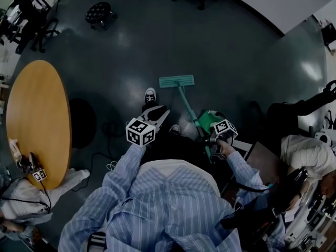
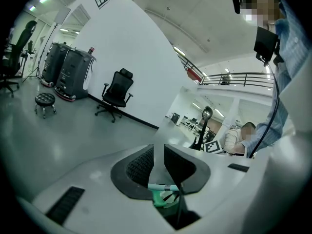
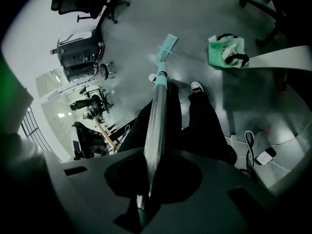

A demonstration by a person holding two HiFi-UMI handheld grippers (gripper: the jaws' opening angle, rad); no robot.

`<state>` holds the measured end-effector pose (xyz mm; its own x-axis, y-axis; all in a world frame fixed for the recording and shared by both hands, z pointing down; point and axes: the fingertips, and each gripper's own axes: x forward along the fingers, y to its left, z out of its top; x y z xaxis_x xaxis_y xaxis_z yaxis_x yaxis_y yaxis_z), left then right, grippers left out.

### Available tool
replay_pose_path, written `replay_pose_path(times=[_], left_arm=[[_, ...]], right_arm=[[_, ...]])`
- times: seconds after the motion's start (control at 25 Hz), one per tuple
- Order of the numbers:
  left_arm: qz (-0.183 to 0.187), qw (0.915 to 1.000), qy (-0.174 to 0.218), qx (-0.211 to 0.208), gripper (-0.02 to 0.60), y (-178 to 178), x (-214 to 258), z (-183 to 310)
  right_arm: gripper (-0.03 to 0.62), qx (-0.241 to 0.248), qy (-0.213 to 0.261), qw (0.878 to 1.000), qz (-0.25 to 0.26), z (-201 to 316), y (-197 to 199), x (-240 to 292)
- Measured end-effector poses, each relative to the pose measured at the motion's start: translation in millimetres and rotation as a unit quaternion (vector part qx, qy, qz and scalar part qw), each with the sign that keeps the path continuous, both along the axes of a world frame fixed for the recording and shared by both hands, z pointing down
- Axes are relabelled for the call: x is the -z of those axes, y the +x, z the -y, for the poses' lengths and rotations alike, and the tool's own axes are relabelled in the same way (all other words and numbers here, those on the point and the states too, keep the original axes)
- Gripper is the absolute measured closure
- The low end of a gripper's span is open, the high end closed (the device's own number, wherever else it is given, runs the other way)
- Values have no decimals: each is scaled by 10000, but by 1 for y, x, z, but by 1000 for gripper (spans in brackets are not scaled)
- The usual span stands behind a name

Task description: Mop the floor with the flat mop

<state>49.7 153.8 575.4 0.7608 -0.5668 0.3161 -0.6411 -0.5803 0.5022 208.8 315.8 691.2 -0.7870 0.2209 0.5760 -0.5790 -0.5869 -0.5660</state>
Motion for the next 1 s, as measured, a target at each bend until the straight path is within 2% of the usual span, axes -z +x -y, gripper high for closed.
replay_pose_path(times=[0.48, 0.64, 1.0], left_arm=[[7, 10000, 28, -35, 512, 2, 2, 1], [-6, 10000, -24, -37, 512, 3, -1, 8], [-17, 9997, -208, -158, 512, -1, -9, 42]], right_arm=[[536, 136, 143, 9998, -75, -2, 0, 5], [536, -3, 161, 9999, -20, 7, -2, 8], [536, 191, 299, 9992, -172, 65, -19, 1]])
